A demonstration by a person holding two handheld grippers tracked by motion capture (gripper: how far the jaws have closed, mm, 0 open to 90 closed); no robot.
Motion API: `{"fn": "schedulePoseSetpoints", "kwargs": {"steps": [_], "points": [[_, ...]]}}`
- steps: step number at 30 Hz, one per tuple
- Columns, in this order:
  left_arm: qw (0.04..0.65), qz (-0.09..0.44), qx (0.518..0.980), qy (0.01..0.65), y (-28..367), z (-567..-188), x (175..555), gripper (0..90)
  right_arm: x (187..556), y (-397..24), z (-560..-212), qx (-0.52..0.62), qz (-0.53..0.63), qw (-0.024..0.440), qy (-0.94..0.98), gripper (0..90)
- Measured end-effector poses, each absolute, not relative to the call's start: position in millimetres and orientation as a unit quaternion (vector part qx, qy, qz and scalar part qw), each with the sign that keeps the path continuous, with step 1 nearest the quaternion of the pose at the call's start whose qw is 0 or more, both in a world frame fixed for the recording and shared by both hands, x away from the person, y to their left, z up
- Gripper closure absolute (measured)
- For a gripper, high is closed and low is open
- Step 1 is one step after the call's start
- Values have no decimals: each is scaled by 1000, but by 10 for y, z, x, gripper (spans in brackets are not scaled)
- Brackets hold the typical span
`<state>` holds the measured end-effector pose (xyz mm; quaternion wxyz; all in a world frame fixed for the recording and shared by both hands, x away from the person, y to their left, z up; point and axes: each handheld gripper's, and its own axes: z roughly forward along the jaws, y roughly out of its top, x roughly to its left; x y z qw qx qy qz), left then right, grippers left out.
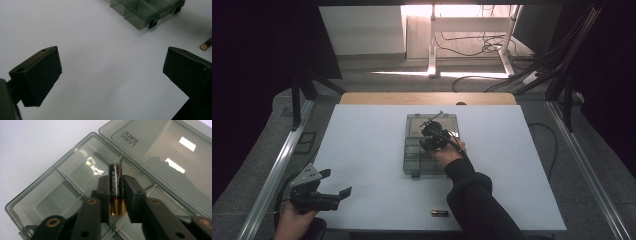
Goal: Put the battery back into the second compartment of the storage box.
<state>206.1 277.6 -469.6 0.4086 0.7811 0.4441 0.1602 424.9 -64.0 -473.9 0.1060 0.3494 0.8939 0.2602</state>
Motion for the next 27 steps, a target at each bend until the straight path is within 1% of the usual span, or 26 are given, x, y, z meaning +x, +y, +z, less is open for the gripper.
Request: {"fn": "schedulePoseSetpoints", "kwargs": {"steps": [1,3,12,13,14,16,20,27], "points": [[409,160,781,444,2777,-4697,2061,22,4246,-643,-4734,350,262,107,893,659],[410,159,781,445,2779,-4698,2063,22,4233,-656,-4706,351,267,100,892,573],[407,161,782,444,2770,-4696,2063,22,4051,-720,-4553,323,277,88,901,320],[408,161,781,445,2770,-4696,2063,22,3991,-731,-4531,312,277,90,904,275],[408,161,781,445,2771,-4696,2062,22,3991,-731,-4531,312,277,90,904,275],[407,161,781,445,2771,-4697,2063,22,3944,-745,-4520,305,278,88,906,230],[406,162,782,444,2767,-4696,2062,22,3834,-791,-4501,294,288,86,907,189],[405,162,783,443,2764,-4695,2062,22,3669,-852,-4507,285,284,97,910,37]]}}
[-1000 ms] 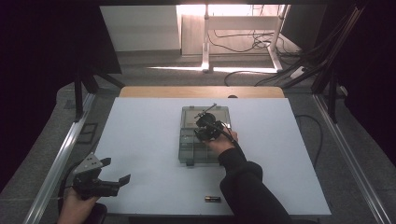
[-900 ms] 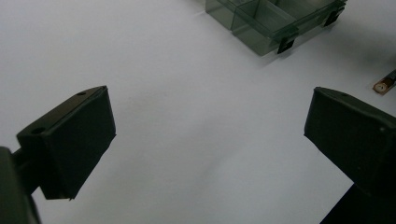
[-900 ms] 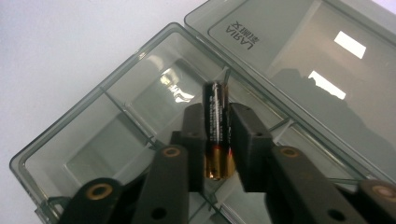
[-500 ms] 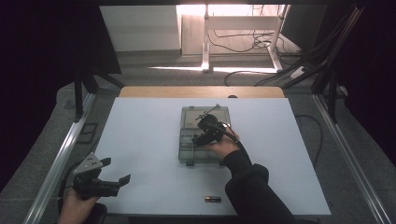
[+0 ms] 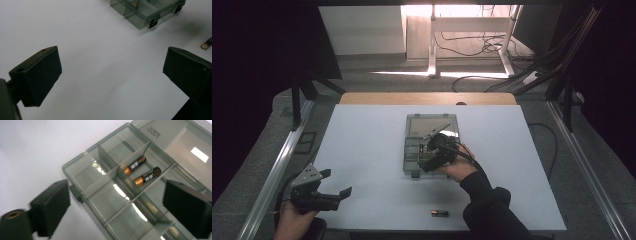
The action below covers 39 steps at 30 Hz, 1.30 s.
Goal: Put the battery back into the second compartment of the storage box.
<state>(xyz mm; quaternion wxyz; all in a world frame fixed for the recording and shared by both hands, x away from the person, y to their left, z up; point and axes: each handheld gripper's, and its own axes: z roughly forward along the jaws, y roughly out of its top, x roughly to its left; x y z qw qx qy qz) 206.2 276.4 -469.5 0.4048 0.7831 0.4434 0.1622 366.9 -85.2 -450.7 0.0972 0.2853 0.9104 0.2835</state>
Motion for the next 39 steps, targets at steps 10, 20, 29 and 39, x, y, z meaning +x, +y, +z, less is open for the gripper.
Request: {"fn": "schedulePoseSetpoints", "kwargs": {"steps": [10,20,29,39], "points": [[404,160,784,444,2763,-4693,2061,23,3426,-995,-4484,286,294,82,908,0],[403,162,784,443,2759,-4693,2058,23,3158,-1146,-4459,273,311,73,907,0],[405,159,783,444,2766,-4691,2057,24,2948,-1251,-4583,281,281,64,915,0],[405,155,783,446,2770,-4691,2054,24,2712,-1244,-4719,250,244,46,936,187]]}}
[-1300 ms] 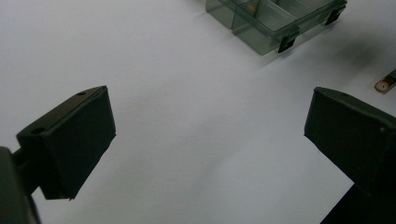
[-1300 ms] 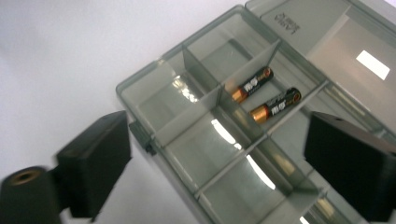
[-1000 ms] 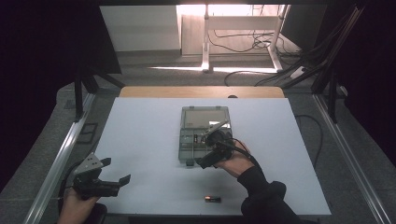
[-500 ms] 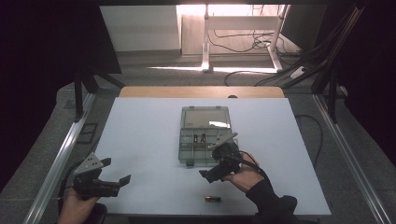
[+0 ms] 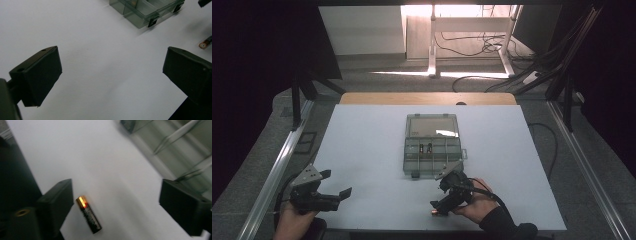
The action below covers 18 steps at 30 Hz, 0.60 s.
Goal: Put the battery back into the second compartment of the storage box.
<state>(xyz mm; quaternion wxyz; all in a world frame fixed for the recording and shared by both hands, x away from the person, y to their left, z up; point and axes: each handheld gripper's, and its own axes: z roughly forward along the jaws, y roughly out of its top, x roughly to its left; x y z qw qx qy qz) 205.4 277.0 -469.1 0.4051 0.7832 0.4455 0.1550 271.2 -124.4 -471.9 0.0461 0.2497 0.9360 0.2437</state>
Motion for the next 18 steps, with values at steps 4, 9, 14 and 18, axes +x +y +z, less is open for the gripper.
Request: {"fn": "schedulePoseSetpoints", "kwargs": {"steps": [4,9,14,18], "points": [[405,154,783,446,2772,-4690,2057,24,2610,-1245,-4793,222,231,42,946,362],[405,154,783,446,2771,-4691,2056,24,2514,-1250,-4855,204,231,21,951,526],[405,154,783,446,2769,-4691,2054,24,2470,-1253,-4961,191,208,25,959,602],[406,154,783,445,2770,-4691,2054,25,2438,-1260,-5043,179,196,34,964,682]]}}
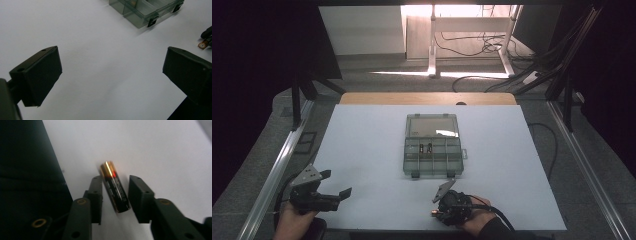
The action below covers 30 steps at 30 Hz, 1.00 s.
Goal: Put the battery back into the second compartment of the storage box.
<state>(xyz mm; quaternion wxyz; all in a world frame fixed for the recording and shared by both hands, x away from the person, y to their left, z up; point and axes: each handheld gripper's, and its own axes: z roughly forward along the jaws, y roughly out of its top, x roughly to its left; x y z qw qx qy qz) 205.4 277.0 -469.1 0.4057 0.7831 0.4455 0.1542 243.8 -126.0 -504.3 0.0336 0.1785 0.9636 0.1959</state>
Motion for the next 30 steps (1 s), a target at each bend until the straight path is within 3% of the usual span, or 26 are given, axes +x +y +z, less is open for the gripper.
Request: {"fn": "schedulePoseSetpoints", "kwargs": {"steps": [3,30], "points": [[406,154,783,445,2773,-4691,2055,25,2422,-1257,-5037,184,195,36,963,766],[402,153,786,444,2764,-4692,2059,25,2579,-1316,-4691,234,272,46,932,770]]}}
